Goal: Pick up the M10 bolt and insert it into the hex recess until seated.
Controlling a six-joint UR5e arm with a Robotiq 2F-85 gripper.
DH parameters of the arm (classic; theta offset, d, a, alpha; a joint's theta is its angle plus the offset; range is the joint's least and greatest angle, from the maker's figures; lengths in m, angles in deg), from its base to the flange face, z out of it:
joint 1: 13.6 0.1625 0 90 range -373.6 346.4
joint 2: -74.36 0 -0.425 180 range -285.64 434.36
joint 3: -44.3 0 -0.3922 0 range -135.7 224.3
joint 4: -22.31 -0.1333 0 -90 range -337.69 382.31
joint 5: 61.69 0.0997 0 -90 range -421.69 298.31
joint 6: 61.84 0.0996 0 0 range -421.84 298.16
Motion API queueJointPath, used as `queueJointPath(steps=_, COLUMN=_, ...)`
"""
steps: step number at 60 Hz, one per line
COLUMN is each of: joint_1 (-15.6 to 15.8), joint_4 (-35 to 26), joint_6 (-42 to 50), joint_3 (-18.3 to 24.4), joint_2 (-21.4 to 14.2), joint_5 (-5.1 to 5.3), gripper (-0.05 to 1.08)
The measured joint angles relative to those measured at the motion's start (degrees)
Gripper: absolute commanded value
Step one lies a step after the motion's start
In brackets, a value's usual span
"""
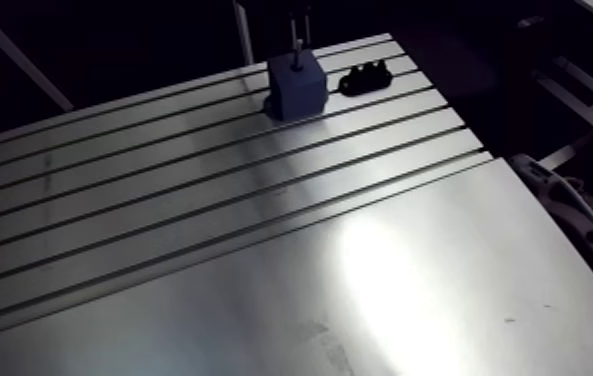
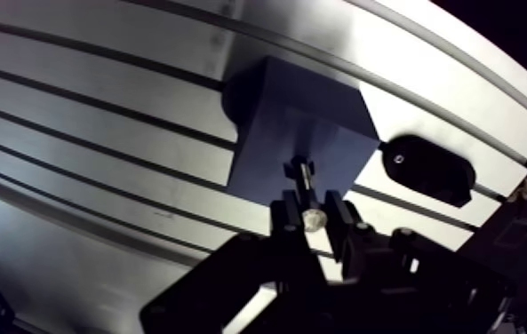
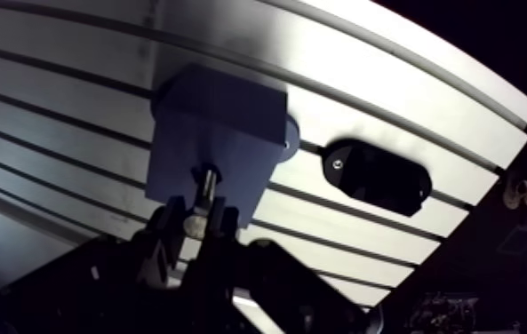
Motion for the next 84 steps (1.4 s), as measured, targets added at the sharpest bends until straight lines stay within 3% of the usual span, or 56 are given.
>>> queueJointPath(steps=84, joint_1=0.05, joint_4=0.63, joint_6=0.01, joint_3=-0.28, joint_2=0.38, joint_5=0.08, gripper=0.74)
